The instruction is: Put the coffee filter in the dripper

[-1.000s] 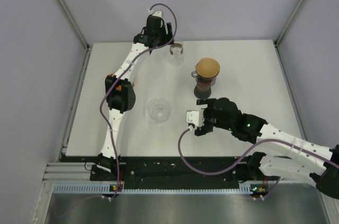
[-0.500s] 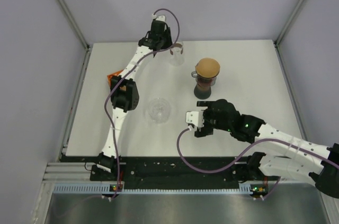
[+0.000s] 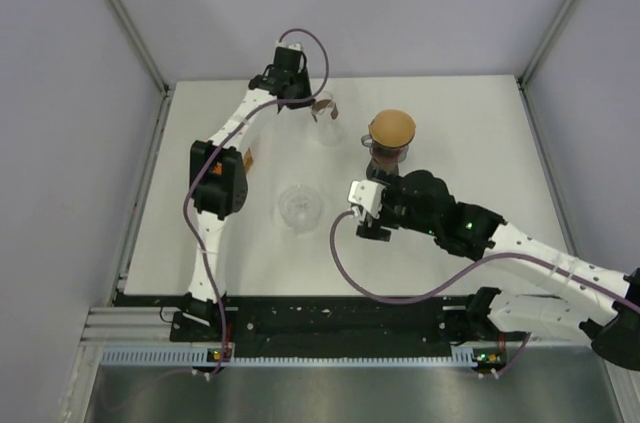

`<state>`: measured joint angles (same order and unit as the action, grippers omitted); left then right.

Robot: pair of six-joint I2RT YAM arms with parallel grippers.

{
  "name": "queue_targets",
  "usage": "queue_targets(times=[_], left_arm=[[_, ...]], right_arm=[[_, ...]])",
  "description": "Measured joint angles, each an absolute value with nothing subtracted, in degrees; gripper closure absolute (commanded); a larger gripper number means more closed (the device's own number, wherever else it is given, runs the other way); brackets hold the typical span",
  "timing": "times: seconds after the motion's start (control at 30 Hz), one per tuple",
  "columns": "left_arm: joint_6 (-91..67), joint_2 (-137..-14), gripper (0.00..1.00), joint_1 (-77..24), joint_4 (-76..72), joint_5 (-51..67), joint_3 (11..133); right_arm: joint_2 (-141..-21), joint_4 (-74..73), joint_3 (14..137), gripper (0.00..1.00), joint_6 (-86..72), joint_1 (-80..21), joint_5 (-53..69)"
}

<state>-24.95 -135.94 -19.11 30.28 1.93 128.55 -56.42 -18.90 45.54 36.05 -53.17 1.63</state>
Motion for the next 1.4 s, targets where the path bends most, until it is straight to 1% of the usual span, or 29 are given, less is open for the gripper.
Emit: queue_targets(times=[0.1, 0.33, 0.4, 0.5, 0.57, 0.67, 0.77, 0.87, 0.93, 1.13, 1.3, 1.33, 1.37, 1.4], left_arm=[[-24.99, -129.49, 1.0, -18.39, 33.32, 2.79, 120.92], [-24.64, -114.91, 1.0, -17.21, 37.26, 6.46, 110.3], [-24.64, -109.95, 1.0, -17.3, 37.67, 7.14, 107.02], [-24.82, -101.82, 1.0, -17.78, 37.78, 7.88, 101.67], [-24.62, -97.69, 1.0, -18.55, 37.89, 7.35, 99.57], [-23.35, -92.88, 1.0, -20.91, 37.87, 5.1, 97.97], [-21.93, -90.39, 1.0, -23.0, 37.8, 3.11, 97.14], [-20.21, -89.69, 1.0, -24.49, 38.2, 0.3, 96.86], [-18.87, -89.69, 1.0, -24.82, 38.35, -2.0, 96.84], [-16.49, -89.67, 1.0, -25.52, 38.74, -6.92, 96.84], [-16.14, -89.71, 1.0, -26.85, 38.85, -8.29, 96.84], [-16.14, -89.71, 1.0, -27.07, 38.85, -8.45, 96.84], [-16.08, -89.71, 1.0, -27.2, 38.92, -8.58, 96.84], [-15.99, -89.76, 1.0, -27.42, 39.18, -8.78, 96.84]], right_arm=[[-59.59, -17.96, 53.08, 0.16, 28.29, -53.21, 0.84], [-69.89, -14.39, 76.36, 0.2, 5.32, -51.05, -9.85], [-71.9, -13.91, 80.29, 0.24, -0.38, -48.69, -10.83], [-75.0, -12.34, 84.33, 0.26, -9.02, -43.86, -10.87], [-77.89, -12.1, 86.87, 0.29, -13.1, -41.78, -11.4], [-84.58, -12.45, 92.71, 0.29, -18.2, -41.36, -10.24], [-91.61, -14.24, 98.61, 0.35, -21.8, -41.56, -8.34], [-95.72, -15.97, 100.25, 0.39, -24.27, -41.63, -6.92], [-97.08, -17.65, 100.2, 0.39, -25.34, -41.74, -6.37], [-97.25, -18.37, 98.76, 0.41, -26.89, -42.48, -6.44], [-97.69, -19.05, 96.42, 0.43, -27.2, -43.29, -6.42], [-98.0, -18.98, 96.44, 0.45, -27.18, -43.29, -6.44], [-98.41, -18.85, 96.44, 0.49, -27.22, -43.29, -6.42], [-98.8, -18.65, 96.47, 0.55, -27.24, -43.27, -6.44]])
